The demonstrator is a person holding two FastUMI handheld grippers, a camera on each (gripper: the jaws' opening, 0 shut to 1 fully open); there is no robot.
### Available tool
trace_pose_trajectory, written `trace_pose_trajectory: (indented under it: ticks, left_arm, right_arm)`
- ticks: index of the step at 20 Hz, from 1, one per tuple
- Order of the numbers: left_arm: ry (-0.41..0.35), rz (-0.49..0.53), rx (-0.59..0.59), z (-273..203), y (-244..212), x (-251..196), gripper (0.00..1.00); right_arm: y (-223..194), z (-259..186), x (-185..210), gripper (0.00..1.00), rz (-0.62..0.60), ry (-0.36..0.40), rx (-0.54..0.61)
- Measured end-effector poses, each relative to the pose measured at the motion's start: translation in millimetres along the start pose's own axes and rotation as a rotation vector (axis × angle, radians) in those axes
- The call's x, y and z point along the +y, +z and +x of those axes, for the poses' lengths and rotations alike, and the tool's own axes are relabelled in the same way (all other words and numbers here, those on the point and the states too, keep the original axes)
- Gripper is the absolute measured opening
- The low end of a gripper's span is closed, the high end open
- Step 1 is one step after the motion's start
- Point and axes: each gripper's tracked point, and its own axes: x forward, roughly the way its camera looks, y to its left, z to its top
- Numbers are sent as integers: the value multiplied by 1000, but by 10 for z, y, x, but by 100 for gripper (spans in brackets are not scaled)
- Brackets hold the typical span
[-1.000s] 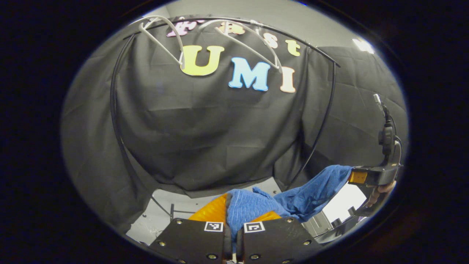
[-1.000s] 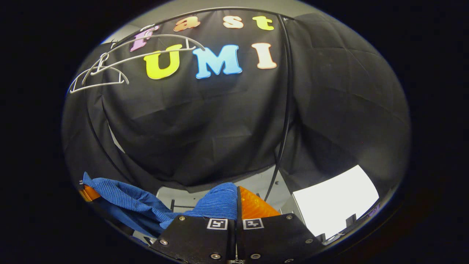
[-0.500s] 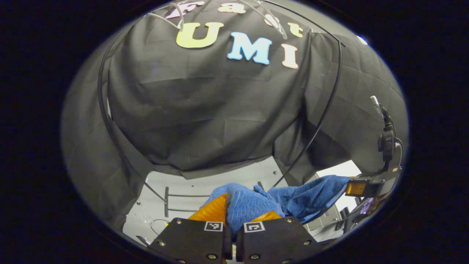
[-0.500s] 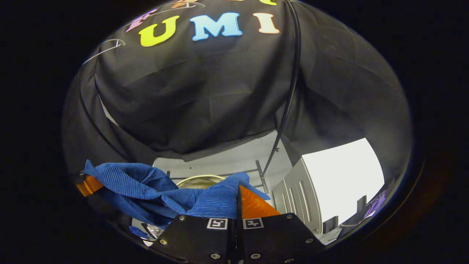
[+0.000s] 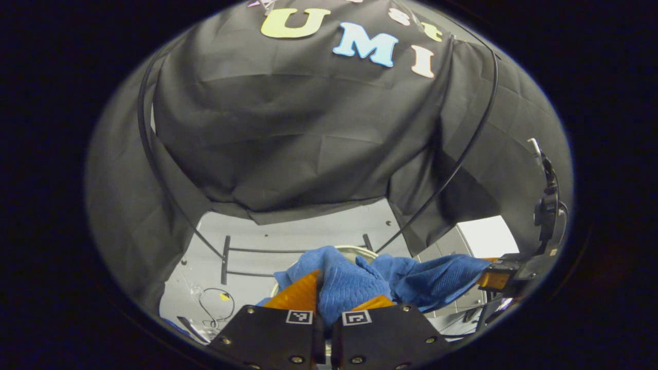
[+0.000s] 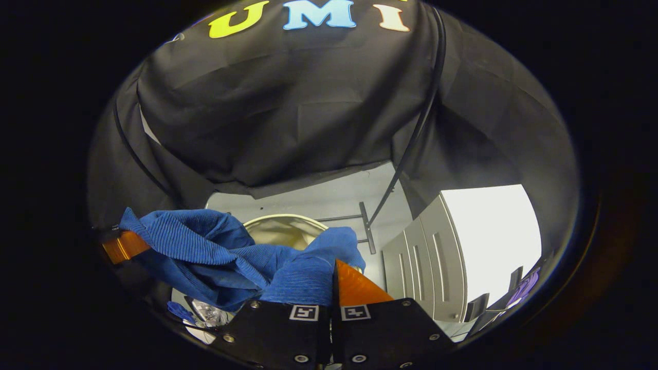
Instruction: Grasp the clothes on the hanger with both hands and then place them into the laundry hamper below.
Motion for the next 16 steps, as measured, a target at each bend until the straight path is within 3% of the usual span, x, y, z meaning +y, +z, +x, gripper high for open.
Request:
trace_pose_trajectory:
  ticks: [4,5,6,7,8,10,11,13,15,16]
  left_arm:
    - [7,-16,25,60,-169,51,4]
    - [3,-24,30,69,-202,50,12]
    - [7,-32,31,69,-229,65,12]
    - [13,-38,35,68,-275,95,4]
    - [23,-41,43,66,-335,129,4]
    - [44,-52,70,70,-486,168,21]
    - [49,-60,76,60,-528,168,12]
    - [41,-80,82,25,-608,169,25]
    - [57,-96,101,25,-714,199,37]
    - [65,-99,112,24,-775,210,51]
  right_arm:
    - [-124,18,-6,3,-12,-5,17]
    - [-168,28,-1,3,-18,-3,26]
    - [-191,26,11,5,-24,1,31]
    - [-208,15,23,6,-32,7,36]
    - [-217,2,40,7,-37,15,39]
    - [-248,-24,91,9,-42,40,50]
    - [-268,-42,111,10,-43,51,56]
    - [-271,-87,122,14,-44,67,62]
    - [-262,-121,107,22,-44,78,62]
    - [-239,-134,95,36,-46,81,58]
